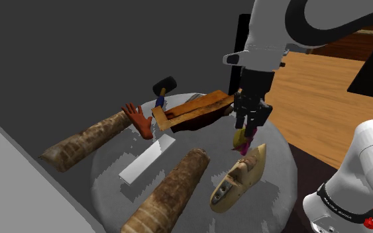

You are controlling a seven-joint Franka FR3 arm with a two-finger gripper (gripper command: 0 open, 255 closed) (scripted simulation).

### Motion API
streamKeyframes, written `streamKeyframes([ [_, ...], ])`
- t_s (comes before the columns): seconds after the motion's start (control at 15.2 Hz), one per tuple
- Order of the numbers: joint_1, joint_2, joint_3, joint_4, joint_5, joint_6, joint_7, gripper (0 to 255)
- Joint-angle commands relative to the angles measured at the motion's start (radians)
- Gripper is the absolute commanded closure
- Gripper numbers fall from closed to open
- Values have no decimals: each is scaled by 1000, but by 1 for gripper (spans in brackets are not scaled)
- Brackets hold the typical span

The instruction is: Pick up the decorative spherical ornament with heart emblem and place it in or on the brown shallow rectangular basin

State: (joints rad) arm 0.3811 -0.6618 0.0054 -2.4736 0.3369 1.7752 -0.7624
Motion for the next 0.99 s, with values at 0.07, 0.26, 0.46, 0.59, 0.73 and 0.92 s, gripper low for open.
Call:
streamKeyframes([
  [0.07,0,-6,-2,36,-4,-40,13,255],
  [0.26,0,-4,-4,77,-7,-78,24,255],
  [0.46,0,-1,-7,119,-10,-115,36,255],
  [0.59,1,3,-8,148,-12,-139,43,255],
  [0.73,1,7,-10,177,-13,-163,50,255],
  [0.92,2,14,-12,222,-15,-199,61,255],
])
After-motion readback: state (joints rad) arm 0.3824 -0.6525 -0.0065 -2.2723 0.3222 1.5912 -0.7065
